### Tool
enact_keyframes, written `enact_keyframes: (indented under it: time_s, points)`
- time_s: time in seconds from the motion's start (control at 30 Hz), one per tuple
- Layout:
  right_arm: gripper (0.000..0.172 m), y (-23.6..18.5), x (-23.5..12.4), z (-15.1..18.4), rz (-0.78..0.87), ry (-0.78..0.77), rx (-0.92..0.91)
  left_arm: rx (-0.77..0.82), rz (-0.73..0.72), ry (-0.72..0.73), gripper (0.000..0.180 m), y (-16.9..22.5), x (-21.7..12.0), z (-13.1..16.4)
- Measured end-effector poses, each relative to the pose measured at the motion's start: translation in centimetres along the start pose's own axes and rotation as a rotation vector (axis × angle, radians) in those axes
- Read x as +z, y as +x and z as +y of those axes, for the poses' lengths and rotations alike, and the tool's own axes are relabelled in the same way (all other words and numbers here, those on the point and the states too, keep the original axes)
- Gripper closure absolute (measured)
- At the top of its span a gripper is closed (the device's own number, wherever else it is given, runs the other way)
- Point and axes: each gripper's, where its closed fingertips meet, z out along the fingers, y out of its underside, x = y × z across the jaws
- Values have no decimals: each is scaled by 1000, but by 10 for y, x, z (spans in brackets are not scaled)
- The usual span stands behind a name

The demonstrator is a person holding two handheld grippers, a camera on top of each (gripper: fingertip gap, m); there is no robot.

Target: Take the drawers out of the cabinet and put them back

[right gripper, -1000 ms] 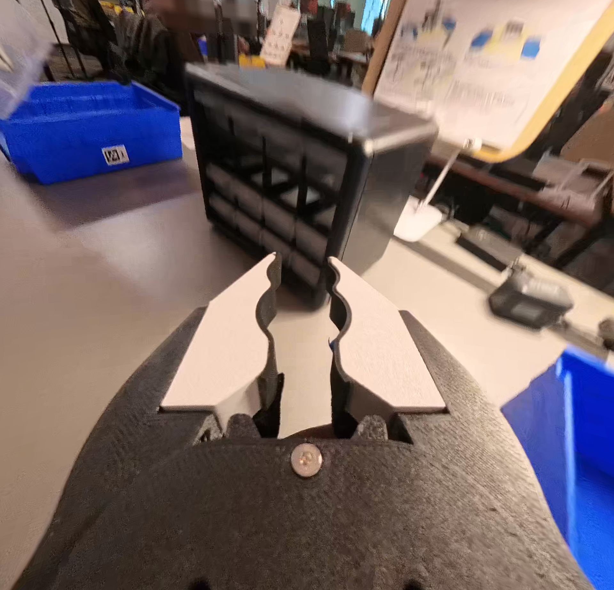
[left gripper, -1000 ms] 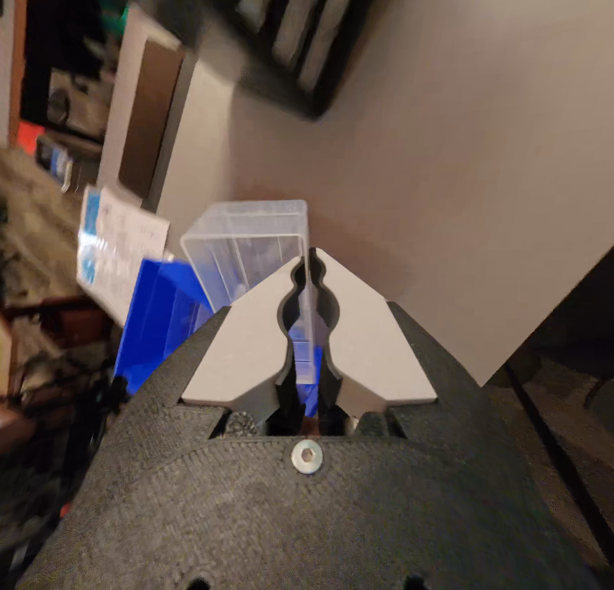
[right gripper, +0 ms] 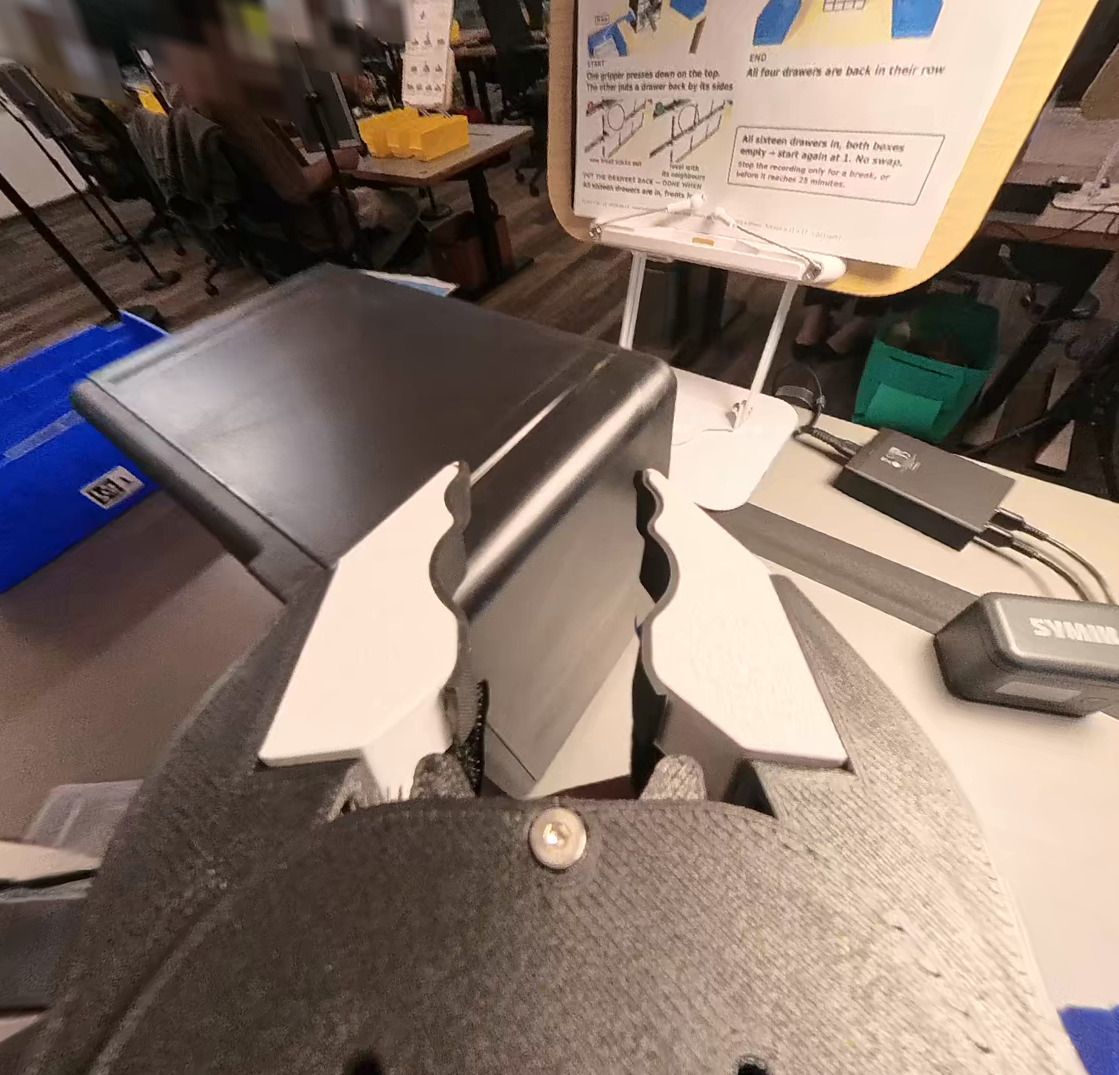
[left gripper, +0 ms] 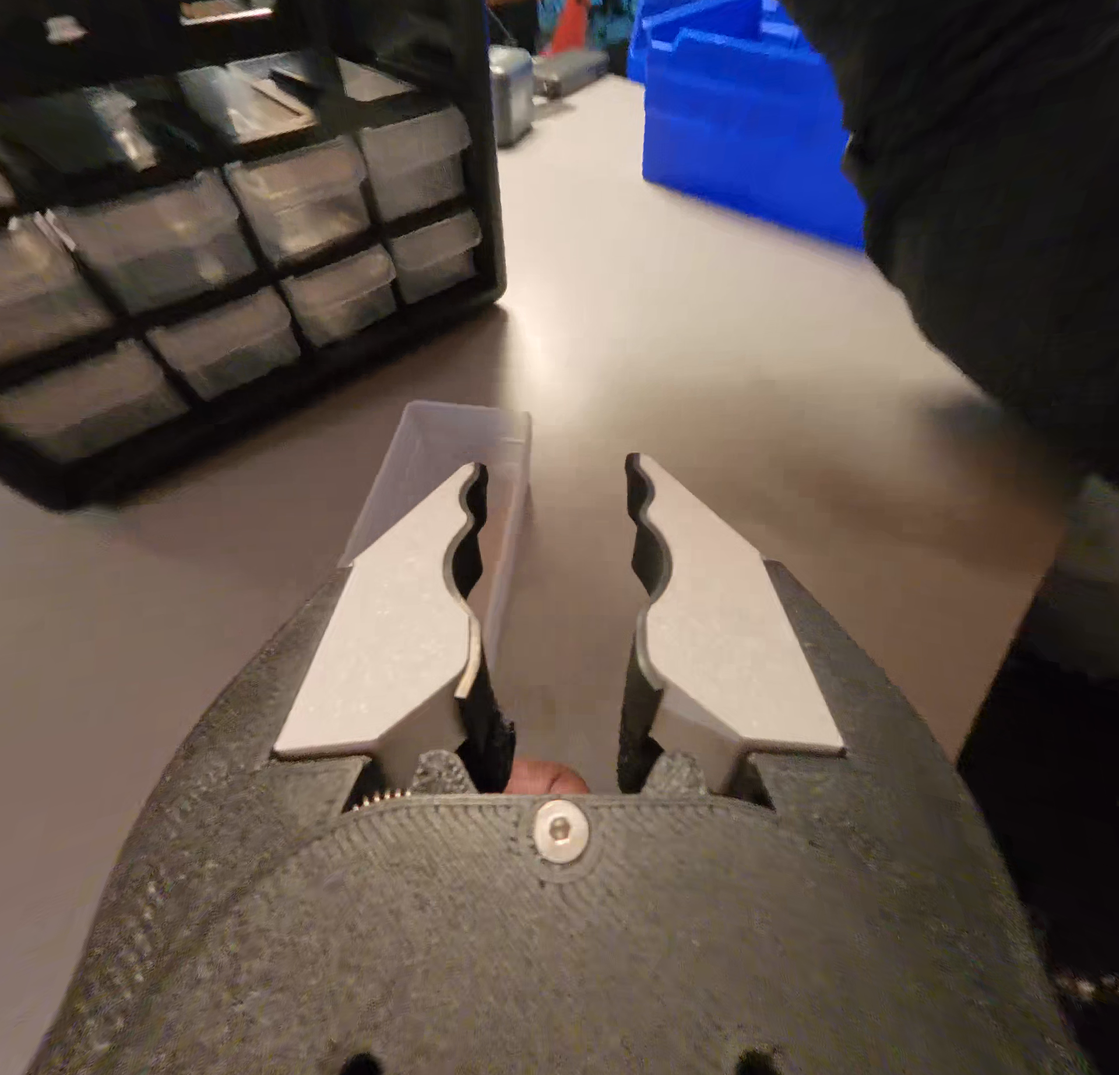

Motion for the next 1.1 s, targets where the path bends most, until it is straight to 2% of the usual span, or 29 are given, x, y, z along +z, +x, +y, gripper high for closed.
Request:
enact_keyframes:
  time_s: [0.1,0.2,0.27,0.33,0.4,0.47,0.6,0.77,0.93,1.1]
  points:
    - [114,4,3,7,2,-15,-3,-85,-13,53,129,4,-24,8]
    - [113,3,4,8,-31,-15,20,-100,-4,-2,117,-10,-50,14]
    - [113,3,4,9,-39,-14,27,-74,4,-30,116,-31,-64,12]
    - [113,3,4,9,-43,-13,30,24,90,-92,109,-41,-73,16]
    - [113,3,5,9,-42,-13,28,207,223,-178,83,-43,-77,29]
    - [113,3,4,9,-43,-13,28,389,326,-278,75,-46,-79,42]
    - [114,2,5,9,-45,-13,27,617,489,-294,86,-49,-66,43]
    - [115,2,5,9,-46,-13,23,686,606,-366,100,-53,-49,57]
    - [116,1,5,8,-47,-14,19,750,643,-353,103,-48,-41,62]
    - [116,1,5,9,-55,-11,24,803,644,-326,113,-45,-39,51]
